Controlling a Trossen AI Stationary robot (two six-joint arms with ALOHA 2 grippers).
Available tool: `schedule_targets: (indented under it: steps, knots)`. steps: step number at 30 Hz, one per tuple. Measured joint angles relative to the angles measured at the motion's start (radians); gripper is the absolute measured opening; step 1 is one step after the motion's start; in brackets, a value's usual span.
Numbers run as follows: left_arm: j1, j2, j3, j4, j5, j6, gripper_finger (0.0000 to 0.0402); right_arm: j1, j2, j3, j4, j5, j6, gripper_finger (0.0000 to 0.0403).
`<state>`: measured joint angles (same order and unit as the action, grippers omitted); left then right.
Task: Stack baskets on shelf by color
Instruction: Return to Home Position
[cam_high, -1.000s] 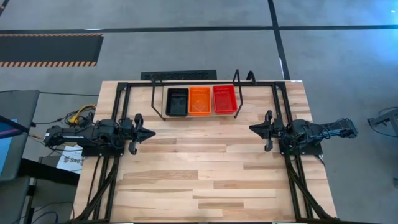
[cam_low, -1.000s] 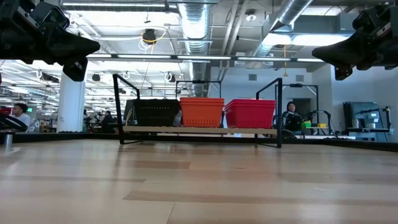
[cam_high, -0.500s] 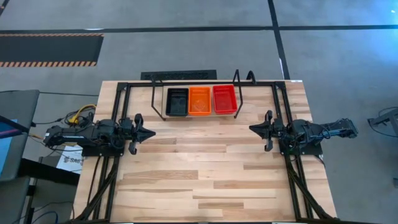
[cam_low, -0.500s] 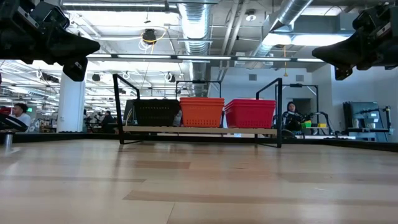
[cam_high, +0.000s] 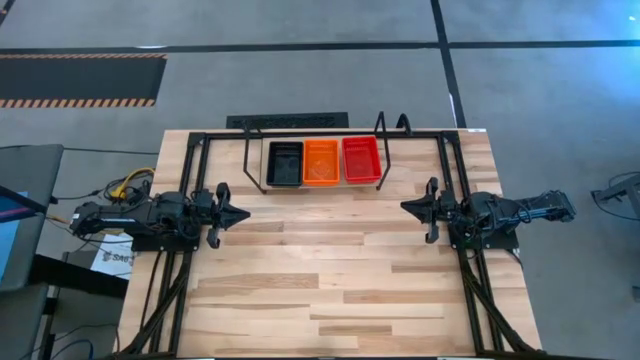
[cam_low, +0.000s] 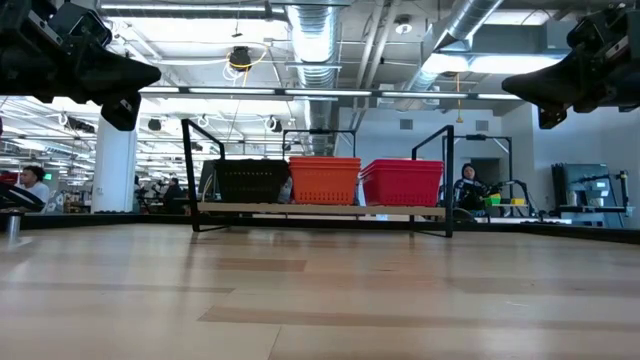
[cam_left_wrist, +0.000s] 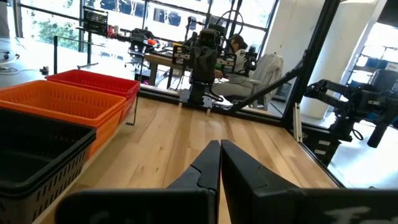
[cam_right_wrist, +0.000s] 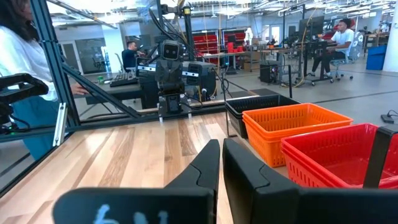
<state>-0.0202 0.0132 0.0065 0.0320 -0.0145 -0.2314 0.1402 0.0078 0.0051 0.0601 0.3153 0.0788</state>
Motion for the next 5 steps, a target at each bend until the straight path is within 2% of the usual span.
schedule_targets:
  steps: [5]
  knots:
    - [0.000, 0.000, 0.000, 0.000, 0.000, 0.000, 0.0000, 0.000, 0.000, 0.000, 0.000, 0.000, 0.000, 0.0043]
